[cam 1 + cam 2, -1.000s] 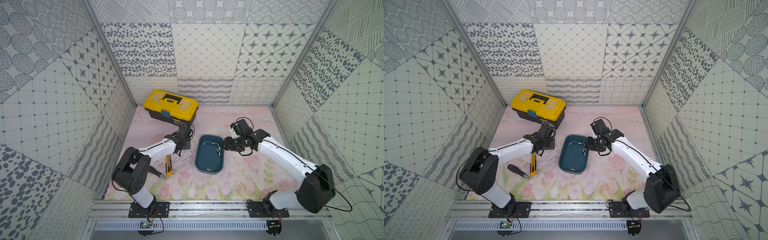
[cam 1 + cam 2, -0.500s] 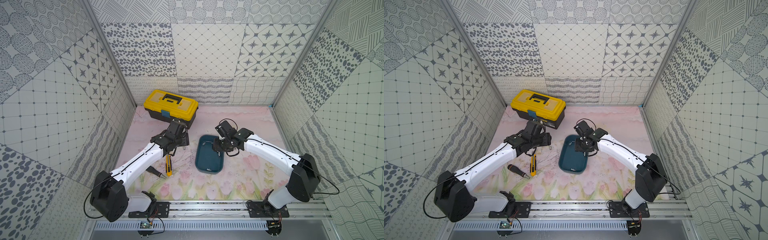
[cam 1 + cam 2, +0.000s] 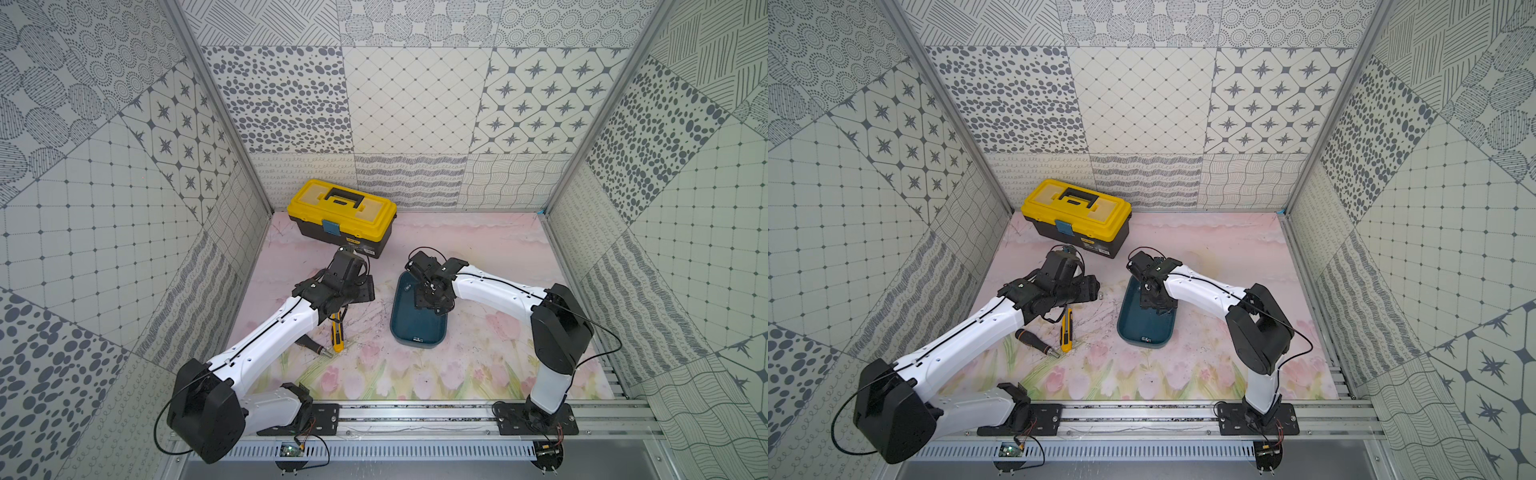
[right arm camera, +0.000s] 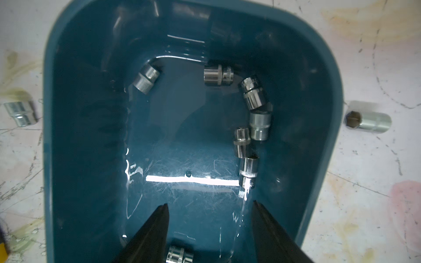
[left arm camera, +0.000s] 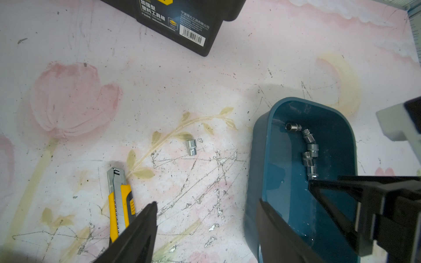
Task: Take out the socket from the storage box
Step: Pick up the socket head from the storage box.
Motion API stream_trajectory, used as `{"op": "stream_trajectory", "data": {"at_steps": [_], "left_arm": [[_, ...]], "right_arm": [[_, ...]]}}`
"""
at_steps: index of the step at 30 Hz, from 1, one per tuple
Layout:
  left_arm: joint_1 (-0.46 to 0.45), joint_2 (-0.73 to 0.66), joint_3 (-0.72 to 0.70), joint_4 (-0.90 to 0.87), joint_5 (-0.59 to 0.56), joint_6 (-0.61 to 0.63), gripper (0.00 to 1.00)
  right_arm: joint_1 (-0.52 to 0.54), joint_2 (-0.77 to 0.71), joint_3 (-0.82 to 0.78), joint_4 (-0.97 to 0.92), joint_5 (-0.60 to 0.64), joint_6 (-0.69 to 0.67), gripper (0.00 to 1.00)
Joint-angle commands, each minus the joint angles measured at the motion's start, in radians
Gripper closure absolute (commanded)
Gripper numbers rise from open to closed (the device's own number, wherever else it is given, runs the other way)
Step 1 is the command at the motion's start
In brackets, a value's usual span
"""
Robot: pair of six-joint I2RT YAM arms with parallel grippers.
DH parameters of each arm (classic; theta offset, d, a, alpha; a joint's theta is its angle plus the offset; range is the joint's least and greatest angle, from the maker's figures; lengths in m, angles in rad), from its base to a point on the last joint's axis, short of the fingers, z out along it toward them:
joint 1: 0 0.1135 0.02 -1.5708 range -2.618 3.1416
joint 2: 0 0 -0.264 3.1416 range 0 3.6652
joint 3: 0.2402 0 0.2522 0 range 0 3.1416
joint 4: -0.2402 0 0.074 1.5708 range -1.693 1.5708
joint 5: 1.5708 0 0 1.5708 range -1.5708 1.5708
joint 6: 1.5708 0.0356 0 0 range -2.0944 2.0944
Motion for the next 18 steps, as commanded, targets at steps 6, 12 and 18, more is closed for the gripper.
{"op": "stream_trajectory", "data": {"at_steps": [6,12,18], "left_arm": [[0.005,-0.024,-0.016,0.022,0.038,0.002,0.27],[0.005,-0.039,-0.030,0.042,0.053,0.008,0.27],[0.004,-0.033,-0.025,0.047,0.059,0.011,0.27]], "right_arm": [[0.001,0.083,0.036,0.056,0.044,0.010,0.35],[-0.015,0.119,0.046,0.080,0.065,-0.012,0.35],[-0.027,0.144,0.060,0.060,0.104,-0.034,0.35]]}}
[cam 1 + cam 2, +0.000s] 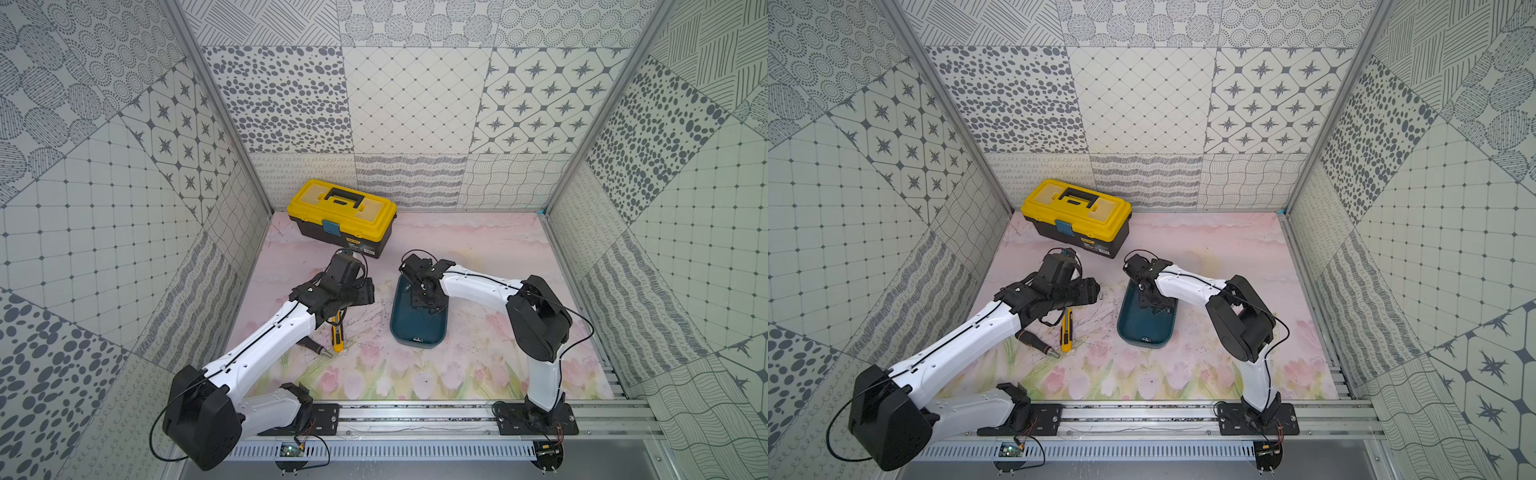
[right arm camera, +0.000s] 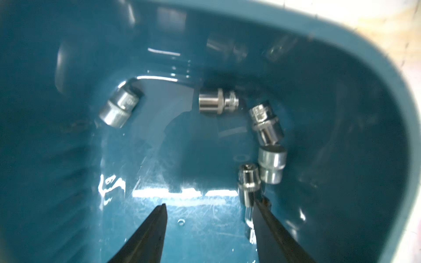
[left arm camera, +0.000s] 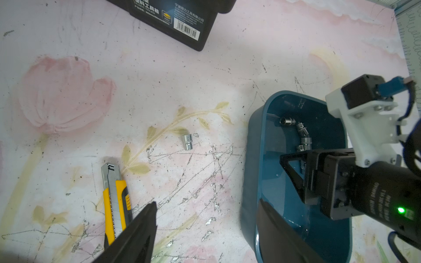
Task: Take out the socket from the storage box
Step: Pick up the socket head from the storage box.
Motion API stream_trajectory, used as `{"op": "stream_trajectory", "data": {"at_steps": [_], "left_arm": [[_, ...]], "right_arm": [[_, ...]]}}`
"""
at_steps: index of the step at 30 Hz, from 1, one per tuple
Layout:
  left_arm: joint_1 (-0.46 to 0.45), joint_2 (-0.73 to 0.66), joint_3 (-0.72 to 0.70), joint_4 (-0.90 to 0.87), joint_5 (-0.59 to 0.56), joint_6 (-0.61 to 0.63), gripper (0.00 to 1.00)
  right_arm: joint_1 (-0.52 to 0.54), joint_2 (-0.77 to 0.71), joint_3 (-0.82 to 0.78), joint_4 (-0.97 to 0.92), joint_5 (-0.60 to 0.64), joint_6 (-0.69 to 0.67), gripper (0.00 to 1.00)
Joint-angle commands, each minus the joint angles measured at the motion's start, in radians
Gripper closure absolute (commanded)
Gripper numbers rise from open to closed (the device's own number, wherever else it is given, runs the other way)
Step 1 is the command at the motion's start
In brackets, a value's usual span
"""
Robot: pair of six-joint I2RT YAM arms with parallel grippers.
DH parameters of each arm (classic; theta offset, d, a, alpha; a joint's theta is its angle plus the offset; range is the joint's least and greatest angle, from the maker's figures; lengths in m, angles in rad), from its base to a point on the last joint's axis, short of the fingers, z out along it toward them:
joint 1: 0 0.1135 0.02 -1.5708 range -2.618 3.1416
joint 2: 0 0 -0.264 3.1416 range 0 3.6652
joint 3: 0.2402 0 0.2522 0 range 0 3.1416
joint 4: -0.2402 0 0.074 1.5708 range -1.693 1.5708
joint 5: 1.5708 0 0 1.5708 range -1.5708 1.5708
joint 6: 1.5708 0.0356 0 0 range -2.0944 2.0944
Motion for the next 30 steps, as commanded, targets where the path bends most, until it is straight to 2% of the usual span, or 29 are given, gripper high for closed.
{"op": "stream_trajectory", "data": {"at_steps": [1,10,21,30], "left_arm": [[0.003,-0.003,0.003,0.041,0.031,0.012,0.27],[0.003,-0.001,0.003,0.046,0.035,0.014,0.27],[0.003,-0.002,-0.001,0.047,0.030,0.014,0.27],[0.003,-0.004,-0.003,0.050,0.026,0.019,0.27]], "right_arm": [[-0.012,0.023,0.021,0.005,0.039,-0.023,0.35],[-0.027,0.058,0.026,0.023,-0.001,-0.042,0.37],[-0.036,0.058,0.010,0.053,-0.033,-0.052,0.51],[-0.053,0.053,-0.022,0.088,-0.080,-0.048,0.67]]}}
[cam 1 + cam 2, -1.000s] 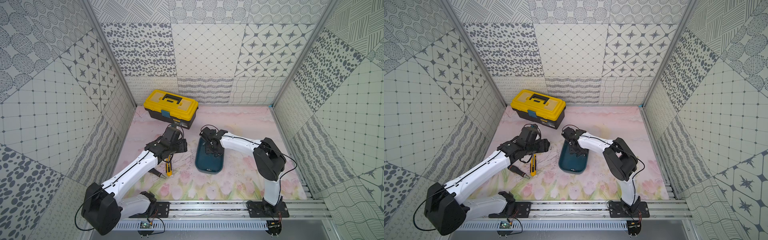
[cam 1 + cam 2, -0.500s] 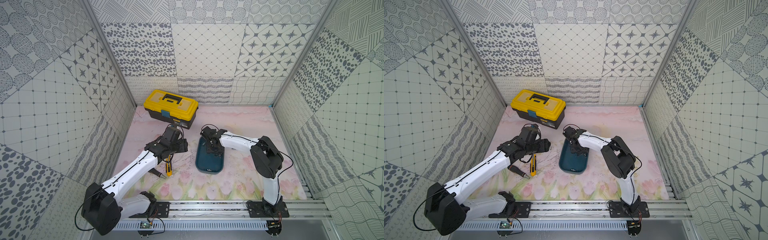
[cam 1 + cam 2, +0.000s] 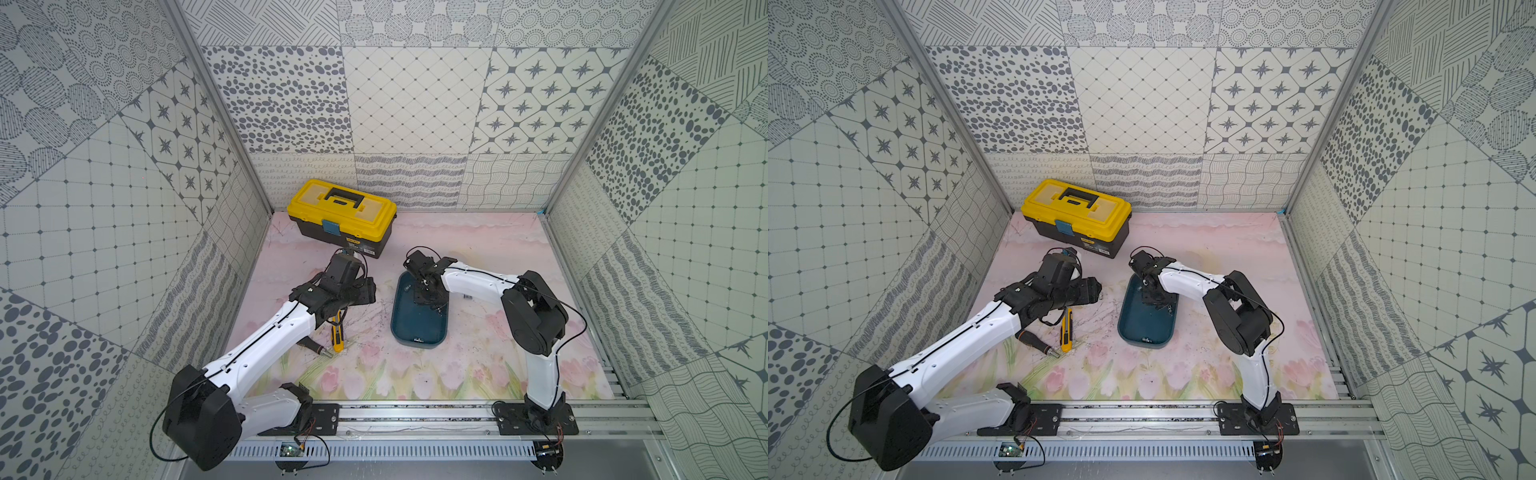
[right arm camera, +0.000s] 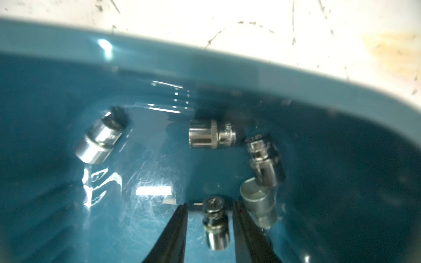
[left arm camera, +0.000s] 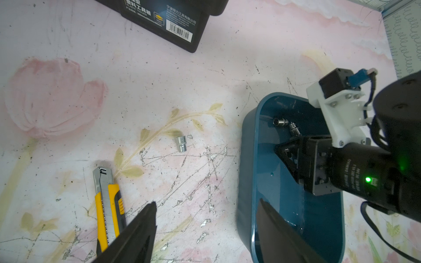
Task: Take out the socket from the storage box
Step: Pick up the socket head from the storage box.
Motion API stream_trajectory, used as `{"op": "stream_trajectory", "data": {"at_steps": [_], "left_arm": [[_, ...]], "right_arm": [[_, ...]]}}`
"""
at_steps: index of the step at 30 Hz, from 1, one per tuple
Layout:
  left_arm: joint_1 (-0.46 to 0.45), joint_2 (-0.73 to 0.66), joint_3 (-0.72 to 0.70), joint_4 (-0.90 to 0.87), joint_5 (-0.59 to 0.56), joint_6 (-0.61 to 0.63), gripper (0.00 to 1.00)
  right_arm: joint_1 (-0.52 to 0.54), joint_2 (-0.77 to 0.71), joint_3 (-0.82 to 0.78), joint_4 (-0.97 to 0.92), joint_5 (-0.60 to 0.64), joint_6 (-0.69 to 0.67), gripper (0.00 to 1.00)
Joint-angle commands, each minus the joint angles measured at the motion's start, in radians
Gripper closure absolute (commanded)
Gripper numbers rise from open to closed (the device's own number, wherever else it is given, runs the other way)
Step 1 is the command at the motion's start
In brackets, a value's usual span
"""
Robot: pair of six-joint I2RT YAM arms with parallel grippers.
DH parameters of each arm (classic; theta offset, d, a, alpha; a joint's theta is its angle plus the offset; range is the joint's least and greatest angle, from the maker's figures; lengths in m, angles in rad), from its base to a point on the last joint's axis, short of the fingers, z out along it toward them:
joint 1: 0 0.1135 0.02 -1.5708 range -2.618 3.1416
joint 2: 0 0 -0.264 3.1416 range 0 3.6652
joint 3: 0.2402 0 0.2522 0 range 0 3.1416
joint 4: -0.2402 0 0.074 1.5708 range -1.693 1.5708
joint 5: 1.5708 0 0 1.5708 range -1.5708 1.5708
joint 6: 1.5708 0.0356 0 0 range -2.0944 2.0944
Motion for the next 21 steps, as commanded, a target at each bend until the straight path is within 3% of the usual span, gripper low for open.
{"op": "stream_trajectory", "data": {"at_steps": [1,9,21], "left_arm": [[0.001,-0.006,0.001,0.026,-0.001,0.015,0.27],[0.001,-0.008,-0.002,0.028,0.001,0.017,0.26],[0.001,-0.024,-0.005,0.026,-0.001,0.017,0.26]], "right_arm": [[-0.006,0.017,-0.016,0.028,-0.028,-0.001,0.67],[-0.022,0.002,-0.052,0.059,-0.082,0.003,0.71],[-0.028,-0.031,-0.050,0.064,-0.106,-0.015,0.85]]}}
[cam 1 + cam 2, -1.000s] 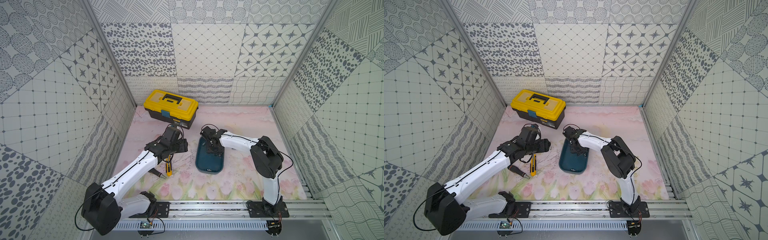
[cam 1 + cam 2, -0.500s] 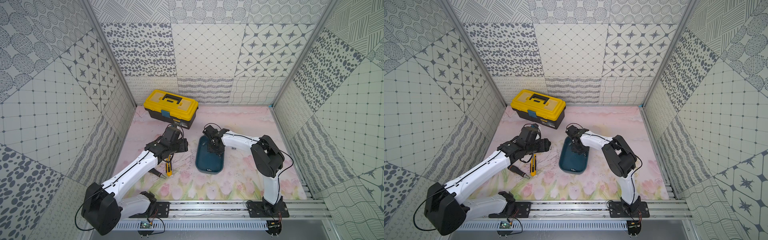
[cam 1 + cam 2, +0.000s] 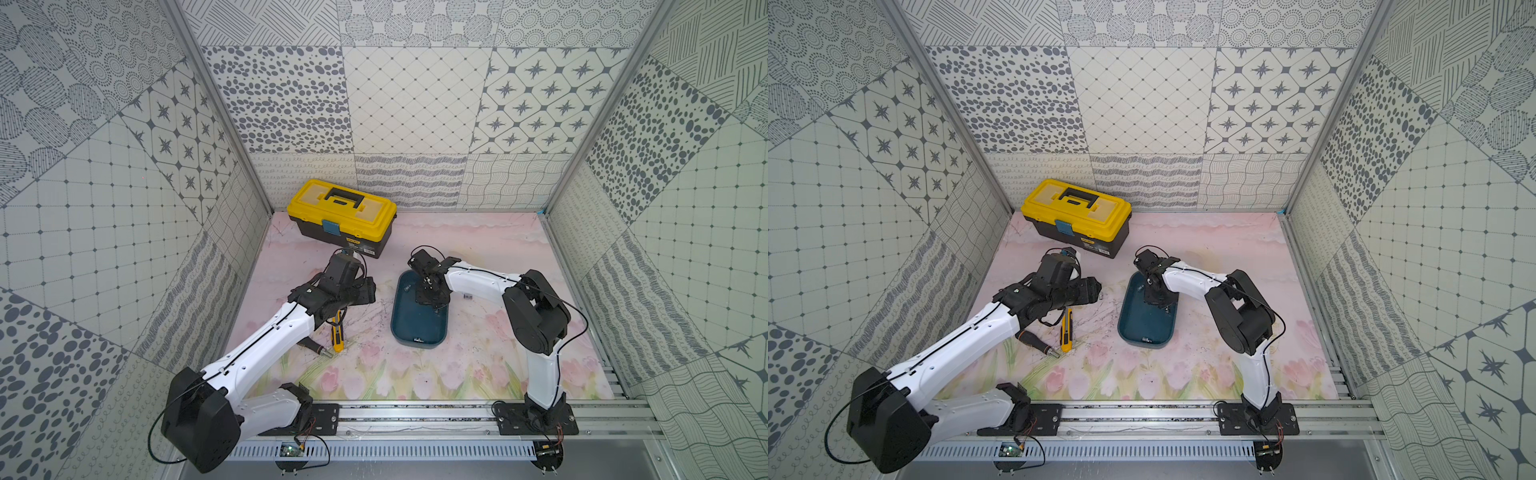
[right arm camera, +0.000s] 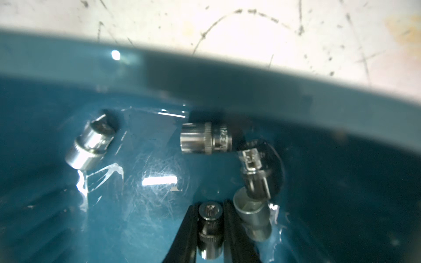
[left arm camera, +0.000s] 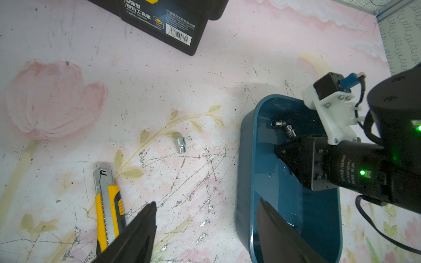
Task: Take out the socket from the storage box
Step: Pick up the socket head from the storage box, then place the socket head at the center of the board.
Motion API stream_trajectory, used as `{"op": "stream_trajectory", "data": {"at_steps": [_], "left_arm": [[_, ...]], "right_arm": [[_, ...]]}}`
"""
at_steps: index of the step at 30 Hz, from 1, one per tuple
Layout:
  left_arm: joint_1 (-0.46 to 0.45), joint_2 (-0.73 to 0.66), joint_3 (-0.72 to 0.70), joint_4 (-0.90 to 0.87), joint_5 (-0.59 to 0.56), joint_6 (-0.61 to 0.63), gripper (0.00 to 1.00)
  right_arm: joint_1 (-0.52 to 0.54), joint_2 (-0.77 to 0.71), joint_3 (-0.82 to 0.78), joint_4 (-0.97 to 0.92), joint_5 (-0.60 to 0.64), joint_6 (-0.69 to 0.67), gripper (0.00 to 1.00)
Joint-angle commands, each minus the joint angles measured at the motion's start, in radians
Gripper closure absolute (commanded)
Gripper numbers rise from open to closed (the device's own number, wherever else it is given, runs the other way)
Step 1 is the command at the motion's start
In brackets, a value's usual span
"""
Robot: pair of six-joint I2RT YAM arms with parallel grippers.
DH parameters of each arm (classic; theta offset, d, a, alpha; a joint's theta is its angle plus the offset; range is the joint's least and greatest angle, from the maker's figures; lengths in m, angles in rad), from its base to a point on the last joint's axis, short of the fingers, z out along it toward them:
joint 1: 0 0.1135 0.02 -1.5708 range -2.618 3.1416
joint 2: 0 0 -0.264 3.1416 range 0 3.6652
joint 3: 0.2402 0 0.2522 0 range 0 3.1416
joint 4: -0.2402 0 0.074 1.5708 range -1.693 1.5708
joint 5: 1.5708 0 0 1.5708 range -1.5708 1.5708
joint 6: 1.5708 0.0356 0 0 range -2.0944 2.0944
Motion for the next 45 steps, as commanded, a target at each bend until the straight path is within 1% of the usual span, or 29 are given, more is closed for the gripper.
{"op": "stream_trajectory", "data": {"at_steps": [1,7,13,18,22,27,32,38,45], "left_arm": [[0.001,-0.011,0.001,0.022,-0.002,0.016,0.26],[0.002,-0.008,0.001,0.022,0.000,0.017,0.26],[0.001,-0.008,0.004,0.021,0.006,0.018,0.26],[0.001,-0.006,0.013,0.012,0.028,0.005,0.26],[0.001,0.000,0.020,0.011,0.035,0.005,0.25],[0.000,0.006,0.025,0.012,0.039,0.007,0.25],[-0.002,0.011,0.037,-0.001,0.043,0.006,0.25],[-0.006,0.002,0.054,-0.020,0.038,0.008,0.25],[-0.010,-0.005,0.065,-0.026,0.034,0.015,0.24]], "right_arm": [[-0.002,-0.038,-0.022,0.029,-0.032,-0.014,0.85],[-0.004,-0.152,-0.015,-0.013,-0.028,-0.042,0.85],[-0.035,-0.298,-0.016,-0.079,-0.004,-0.087,0.85],[-0.098,-0.390,-0.049,-0.122,0.039,-0.127,0.85],[-0.174,-0.435,-0.114,-0.119,0.034,-0.147,0.84],[-0.255,-0.447,-0.195,-0.100,0.031,-0.176,0.84],[-0.333,-0.426,-0.276,-0.047,-0.021,-0.223,0.84],[-0.374,-0.362,-0.320,0.006,-0.039,-0.269,0.83],[-0.411,-0.287,-0.317,0.022,-0.048,-0.289,0.82]]}}
